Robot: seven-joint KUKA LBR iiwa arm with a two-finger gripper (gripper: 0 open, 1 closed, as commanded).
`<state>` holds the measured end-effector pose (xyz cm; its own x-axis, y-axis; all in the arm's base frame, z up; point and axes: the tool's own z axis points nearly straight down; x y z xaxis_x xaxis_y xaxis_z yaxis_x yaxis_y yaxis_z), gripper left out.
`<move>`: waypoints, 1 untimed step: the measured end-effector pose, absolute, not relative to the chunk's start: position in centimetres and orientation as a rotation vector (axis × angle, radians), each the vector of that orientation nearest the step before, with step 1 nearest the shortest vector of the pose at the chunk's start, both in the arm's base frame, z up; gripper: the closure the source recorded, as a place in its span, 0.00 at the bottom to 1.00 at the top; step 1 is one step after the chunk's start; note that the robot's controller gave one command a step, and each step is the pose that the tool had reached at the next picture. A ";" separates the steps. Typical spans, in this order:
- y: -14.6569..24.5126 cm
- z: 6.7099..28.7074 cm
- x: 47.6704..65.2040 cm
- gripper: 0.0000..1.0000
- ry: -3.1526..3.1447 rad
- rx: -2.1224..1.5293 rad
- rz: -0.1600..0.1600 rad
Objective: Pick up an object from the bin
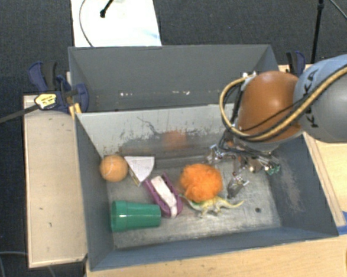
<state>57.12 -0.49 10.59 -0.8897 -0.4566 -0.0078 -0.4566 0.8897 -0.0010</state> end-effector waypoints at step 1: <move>0.1 9.3 55.4 0.00 3.039 -0.775 0.000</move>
Offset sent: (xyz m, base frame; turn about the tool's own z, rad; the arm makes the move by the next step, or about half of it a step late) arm -0.0281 0.0073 -0.0205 0.2268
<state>55.37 0.10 9.31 -0.8778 -0.4789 -0.0048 -0.4789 0.8779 -0.0012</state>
